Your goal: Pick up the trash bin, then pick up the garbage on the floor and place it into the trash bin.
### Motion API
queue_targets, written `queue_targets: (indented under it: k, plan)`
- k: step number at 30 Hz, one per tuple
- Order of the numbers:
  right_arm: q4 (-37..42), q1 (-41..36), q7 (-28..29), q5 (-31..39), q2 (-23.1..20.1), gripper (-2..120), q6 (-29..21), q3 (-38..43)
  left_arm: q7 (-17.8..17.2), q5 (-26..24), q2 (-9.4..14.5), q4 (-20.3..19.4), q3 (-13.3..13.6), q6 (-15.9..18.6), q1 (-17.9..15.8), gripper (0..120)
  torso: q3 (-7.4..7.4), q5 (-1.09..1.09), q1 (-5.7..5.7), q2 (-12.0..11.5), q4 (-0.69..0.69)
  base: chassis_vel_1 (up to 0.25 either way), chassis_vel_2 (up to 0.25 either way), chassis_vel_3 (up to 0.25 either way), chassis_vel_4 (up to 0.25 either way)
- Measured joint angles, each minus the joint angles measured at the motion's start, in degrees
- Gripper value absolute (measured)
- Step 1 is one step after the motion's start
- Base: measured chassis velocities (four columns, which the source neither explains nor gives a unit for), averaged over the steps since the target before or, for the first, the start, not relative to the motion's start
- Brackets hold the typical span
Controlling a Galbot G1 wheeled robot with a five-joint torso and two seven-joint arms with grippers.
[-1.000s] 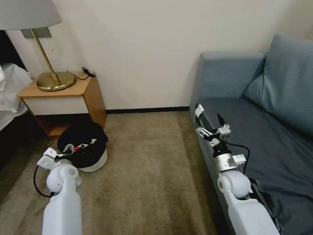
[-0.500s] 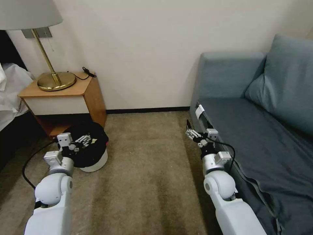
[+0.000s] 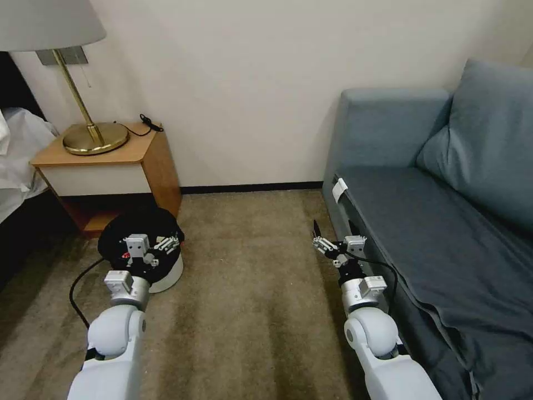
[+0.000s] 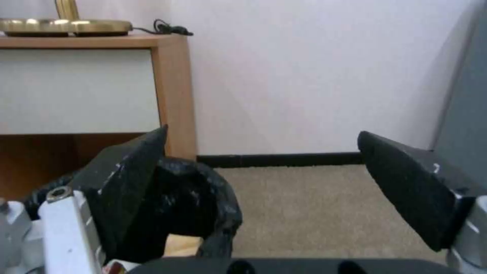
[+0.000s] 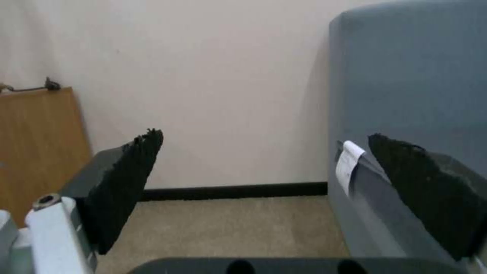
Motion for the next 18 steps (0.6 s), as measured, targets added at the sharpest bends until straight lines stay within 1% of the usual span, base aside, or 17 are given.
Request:
queue_targets:
  k: [5, 18]
  plan:
    - [-0.41, -0.01, -0.30, -1.02, 0.04, 100, 0.19, 0.41, -0.27, 0.05, -0.50, 0.23, 0.01, -0.28, -0.13, 100, 0.00, 0.00, 0.00, 0.00, 0.00, 0.000, 0.000, 0.000, 0.000]
    - [-0.44, -0.01, -0.32, -1.09, 0.07, 100, 0.18, 0.51, -0.45, 0.01, -0.58, 0.25, -0.13, -0.25, -0.27, 100, 0.00, 0.00, 0.00, 0.00, 0.00, 0.000, 0.000, 0.000, 0.000]
